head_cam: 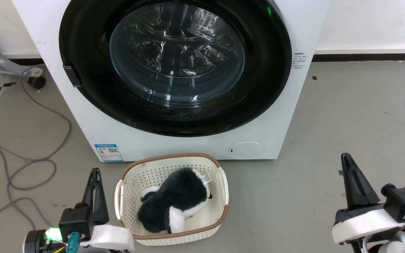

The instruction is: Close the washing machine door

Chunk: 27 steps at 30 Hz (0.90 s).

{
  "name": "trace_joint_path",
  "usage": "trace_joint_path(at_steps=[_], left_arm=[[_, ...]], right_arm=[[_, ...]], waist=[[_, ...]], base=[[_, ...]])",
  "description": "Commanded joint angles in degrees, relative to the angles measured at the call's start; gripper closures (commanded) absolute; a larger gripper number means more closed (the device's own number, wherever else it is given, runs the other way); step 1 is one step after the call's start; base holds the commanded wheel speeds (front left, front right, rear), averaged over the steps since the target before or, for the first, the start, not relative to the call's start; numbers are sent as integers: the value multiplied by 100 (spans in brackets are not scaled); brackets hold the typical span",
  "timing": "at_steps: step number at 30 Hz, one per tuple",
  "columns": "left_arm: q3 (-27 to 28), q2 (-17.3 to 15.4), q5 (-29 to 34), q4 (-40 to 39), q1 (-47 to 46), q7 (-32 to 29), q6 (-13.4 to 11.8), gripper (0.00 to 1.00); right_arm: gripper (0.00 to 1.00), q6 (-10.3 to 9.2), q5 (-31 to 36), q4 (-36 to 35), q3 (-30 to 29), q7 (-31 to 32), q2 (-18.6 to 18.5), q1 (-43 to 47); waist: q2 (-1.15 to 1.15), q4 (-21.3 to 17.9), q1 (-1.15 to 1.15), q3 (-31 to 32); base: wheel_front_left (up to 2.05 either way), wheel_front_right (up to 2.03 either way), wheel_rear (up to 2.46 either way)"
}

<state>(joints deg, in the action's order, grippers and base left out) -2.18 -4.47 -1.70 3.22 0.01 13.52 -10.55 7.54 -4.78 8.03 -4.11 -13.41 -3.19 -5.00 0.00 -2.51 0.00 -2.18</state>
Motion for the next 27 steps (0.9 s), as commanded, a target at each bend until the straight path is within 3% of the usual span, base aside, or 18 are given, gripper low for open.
trace_joint_path(at_steps=[1, 27], left_arm=[[15, 7, 13, -22, 0, -37, 37, 100], [62, 42, 49, -92, 0, -342, 273, 100]], right_arm=[[100, -1, 40, -49, 18, 20, 3, 52], [100, -2, 141, -224, 109, 326, 10, 156]], waist=[[0, 2, 0, 1], [0, 60, 0, 52]], base=[[0, 0, 0], [0, 0, 0]])
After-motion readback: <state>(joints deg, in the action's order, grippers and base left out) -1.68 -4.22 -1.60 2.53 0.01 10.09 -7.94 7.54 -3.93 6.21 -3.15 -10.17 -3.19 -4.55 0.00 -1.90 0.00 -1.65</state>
